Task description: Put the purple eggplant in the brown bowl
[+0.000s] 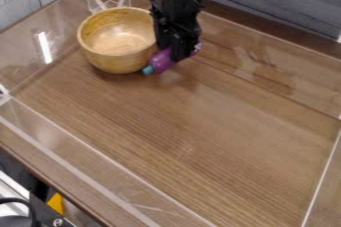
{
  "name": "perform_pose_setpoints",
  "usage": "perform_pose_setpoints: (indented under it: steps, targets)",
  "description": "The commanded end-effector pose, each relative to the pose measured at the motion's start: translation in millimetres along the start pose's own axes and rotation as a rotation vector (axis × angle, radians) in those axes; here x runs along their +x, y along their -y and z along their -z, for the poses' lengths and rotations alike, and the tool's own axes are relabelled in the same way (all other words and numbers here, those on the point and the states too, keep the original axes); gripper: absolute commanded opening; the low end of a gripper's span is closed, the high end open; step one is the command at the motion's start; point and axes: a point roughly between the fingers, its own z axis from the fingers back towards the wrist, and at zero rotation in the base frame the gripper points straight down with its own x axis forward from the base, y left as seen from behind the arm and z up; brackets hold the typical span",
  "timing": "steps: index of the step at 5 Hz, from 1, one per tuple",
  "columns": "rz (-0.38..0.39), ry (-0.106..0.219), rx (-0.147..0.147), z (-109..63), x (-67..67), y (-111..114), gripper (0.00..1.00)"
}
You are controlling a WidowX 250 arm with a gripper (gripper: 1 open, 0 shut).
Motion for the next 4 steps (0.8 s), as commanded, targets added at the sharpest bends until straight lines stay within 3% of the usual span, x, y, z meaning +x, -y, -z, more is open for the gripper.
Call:
perform_pose_setpoints:
  steps: [1,3,4]
  targets:
    - [-0.003,0.071,0.044,-29.7,12.4,8.3,0.0]
    - [-0.015,0.086,0.055,-61.9,6.4,-9.5,0.0]
    - [0.007,0.097,0.058,-62.8,11.1,3.7,0.0]
